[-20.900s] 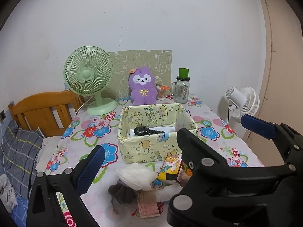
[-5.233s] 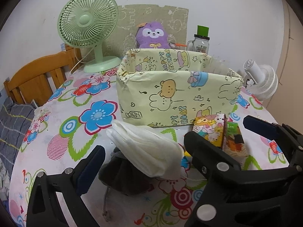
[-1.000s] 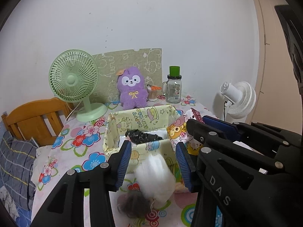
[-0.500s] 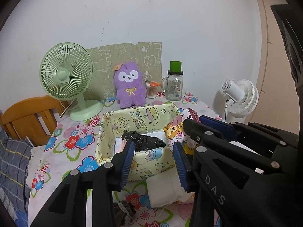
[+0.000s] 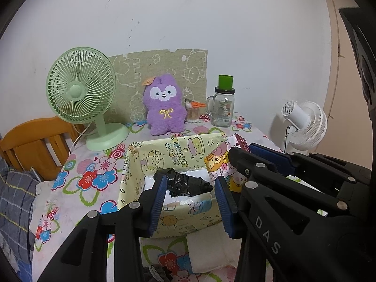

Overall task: Organize soft objects
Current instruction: 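Drop the white gloves into the fabric box while the right tool holds the snack box, then move both tools back toward the grey sock and white cloth pack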

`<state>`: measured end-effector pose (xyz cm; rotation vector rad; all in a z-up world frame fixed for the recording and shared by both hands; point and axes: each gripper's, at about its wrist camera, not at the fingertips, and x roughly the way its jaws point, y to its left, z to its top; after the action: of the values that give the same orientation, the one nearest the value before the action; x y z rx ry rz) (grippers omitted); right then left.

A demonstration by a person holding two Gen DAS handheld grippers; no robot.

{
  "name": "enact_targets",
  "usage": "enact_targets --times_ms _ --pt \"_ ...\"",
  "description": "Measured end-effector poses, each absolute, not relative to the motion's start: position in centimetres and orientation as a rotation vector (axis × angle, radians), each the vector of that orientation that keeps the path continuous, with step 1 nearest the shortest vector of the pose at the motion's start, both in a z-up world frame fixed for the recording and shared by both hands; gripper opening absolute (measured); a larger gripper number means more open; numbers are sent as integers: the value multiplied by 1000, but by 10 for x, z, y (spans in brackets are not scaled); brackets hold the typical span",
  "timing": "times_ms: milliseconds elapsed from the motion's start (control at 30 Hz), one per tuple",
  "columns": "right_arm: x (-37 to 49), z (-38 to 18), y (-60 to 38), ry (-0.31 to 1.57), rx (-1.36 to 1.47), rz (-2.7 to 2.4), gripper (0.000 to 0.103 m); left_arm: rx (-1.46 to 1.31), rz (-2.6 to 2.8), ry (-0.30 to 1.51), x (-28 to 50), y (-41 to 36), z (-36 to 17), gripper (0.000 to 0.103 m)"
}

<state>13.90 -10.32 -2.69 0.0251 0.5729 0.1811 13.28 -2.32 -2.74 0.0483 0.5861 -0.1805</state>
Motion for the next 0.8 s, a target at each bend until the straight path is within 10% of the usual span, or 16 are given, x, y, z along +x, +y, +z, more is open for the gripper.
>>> enact_targets --times_ms 500,600,667,800 --pt "168 -41 -97 538 23 162 22 37 -132 613 160 -15 -43 44" --pt "171 -42 -95 529 11 158 44 32 -135 625 164 -13 -47 50" --pt "174 -44 -94 535 3 162 86 31 -133 627 165 -12 -48 60" --pt "170 -44 -94 490 0 135 98 25 -120 627 164 -8 -49 69"
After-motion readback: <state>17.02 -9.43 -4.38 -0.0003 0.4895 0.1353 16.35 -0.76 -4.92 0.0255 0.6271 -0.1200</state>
